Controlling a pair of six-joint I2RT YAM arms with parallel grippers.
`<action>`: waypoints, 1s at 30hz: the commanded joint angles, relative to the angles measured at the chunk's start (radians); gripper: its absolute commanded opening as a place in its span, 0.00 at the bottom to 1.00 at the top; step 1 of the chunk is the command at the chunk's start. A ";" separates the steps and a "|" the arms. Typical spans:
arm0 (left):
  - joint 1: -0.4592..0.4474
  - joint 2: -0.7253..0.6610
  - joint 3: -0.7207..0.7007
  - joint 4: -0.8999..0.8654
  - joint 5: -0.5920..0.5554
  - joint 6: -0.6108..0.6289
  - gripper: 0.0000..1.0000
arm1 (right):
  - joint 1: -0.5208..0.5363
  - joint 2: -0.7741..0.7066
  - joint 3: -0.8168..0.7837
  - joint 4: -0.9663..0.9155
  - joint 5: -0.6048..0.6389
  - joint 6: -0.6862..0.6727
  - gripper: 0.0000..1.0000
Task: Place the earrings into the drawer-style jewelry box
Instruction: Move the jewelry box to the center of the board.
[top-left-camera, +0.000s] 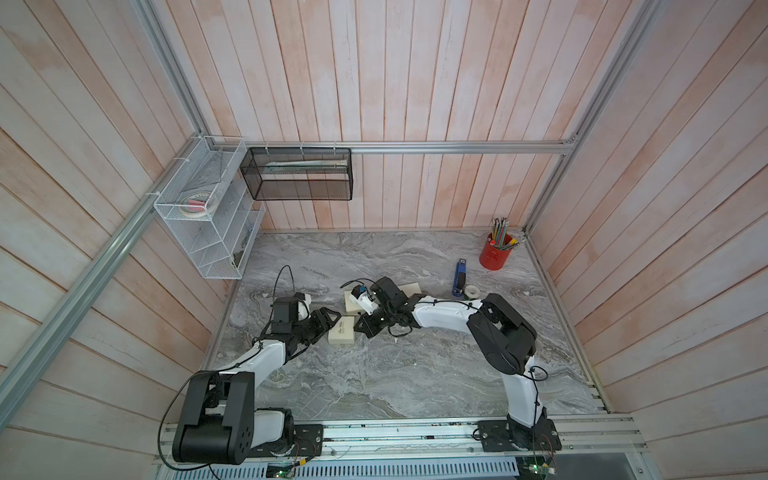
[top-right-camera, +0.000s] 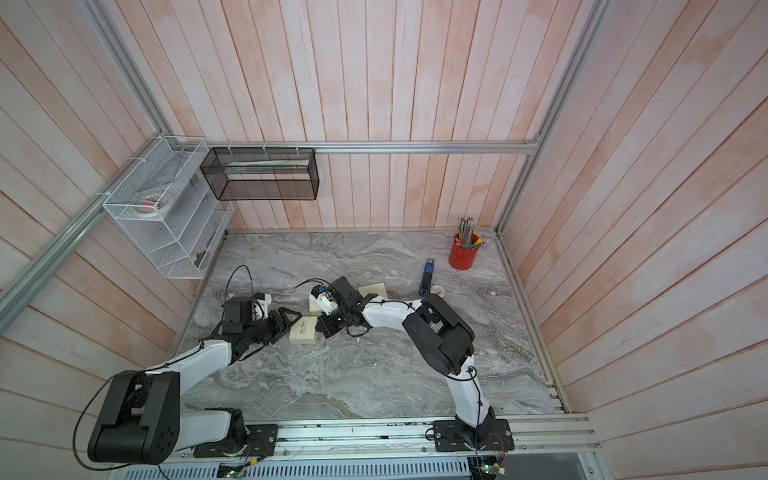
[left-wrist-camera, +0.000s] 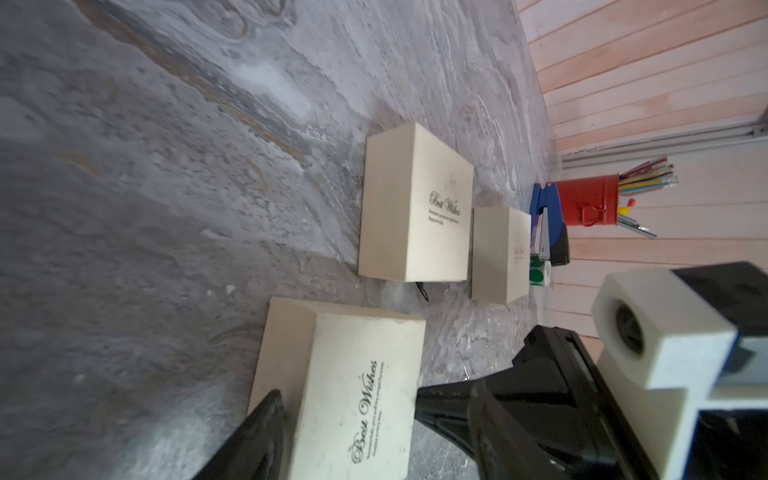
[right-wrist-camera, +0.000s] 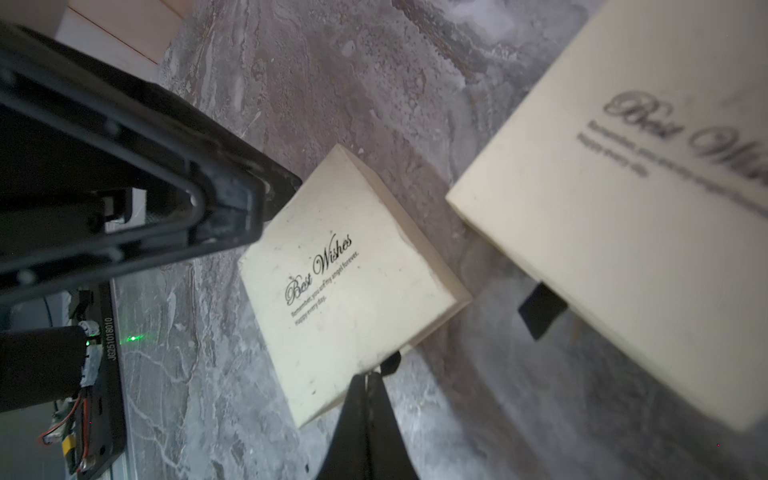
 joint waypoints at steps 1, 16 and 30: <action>0.057 0.010 0.002 -0.006 0.030 -0.021 0.71 | 0.012 0.080 0.103 0.002 -0.044 -0.015 0.05; 0.172 0.192 0.179 -0.019 -0.046 -0.018 0.71 | 0.016 0.355 0.626 -0.160 -0.028 -0.062 0.05; 0.182 0.228 0.279 -0.116 -0.115 0.054 0.76 | -0.109 0.196 0.446 -0.056 0.019 0.007 0.11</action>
